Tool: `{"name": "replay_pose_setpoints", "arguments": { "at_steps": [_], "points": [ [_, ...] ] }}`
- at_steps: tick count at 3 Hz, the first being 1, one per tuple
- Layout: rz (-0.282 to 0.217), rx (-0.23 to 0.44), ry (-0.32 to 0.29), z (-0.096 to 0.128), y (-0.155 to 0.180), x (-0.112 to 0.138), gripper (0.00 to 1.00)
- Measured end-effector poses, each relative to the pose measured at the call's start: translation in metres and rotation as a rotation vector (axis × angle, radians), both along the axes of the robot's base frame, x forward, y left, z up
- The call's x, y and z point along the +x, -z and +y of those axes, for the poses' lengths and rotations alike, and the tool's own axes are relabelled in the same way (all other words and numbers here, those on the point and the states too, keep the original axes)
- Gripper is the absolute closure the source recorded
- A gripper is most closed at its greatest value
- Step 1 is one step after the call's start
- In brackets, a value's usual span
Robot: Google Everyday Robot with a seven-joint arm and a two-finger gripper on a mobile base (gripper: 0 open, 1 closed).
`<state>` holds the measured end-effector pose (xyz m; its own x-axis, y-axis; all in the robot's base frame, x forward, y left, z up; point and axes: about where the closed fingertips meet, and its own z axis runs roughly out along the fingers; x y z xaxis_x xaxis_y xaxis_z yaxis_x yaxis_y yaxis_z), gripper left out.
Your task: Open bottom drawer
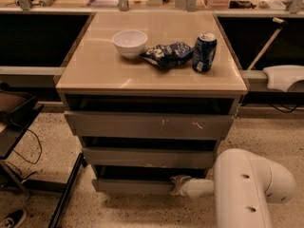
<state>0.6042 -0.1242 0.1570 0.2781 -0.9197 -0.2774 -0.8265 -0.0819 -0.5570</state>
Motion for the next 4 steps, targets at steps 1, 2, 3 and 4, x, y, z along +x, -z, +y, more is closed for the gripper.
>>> {"name": "replay_pose_setpoints", "arguments": {
  "at_steps": [1,2,3,4],
  "points": [
    [-0.012,-0.015,0.002,-0.004,-0.005,0.0,1.0],
    [-0.019,-0.021,0.003,-0.008,-0.005,-0.009,1.0],
    [-0.028,-0.026,0.007,-0.011,-0.004,-0.02,1.0],
    [-0.036,-0.04,0.022,-0.023,-0.008,-0.022,1.0]
  ]
}}
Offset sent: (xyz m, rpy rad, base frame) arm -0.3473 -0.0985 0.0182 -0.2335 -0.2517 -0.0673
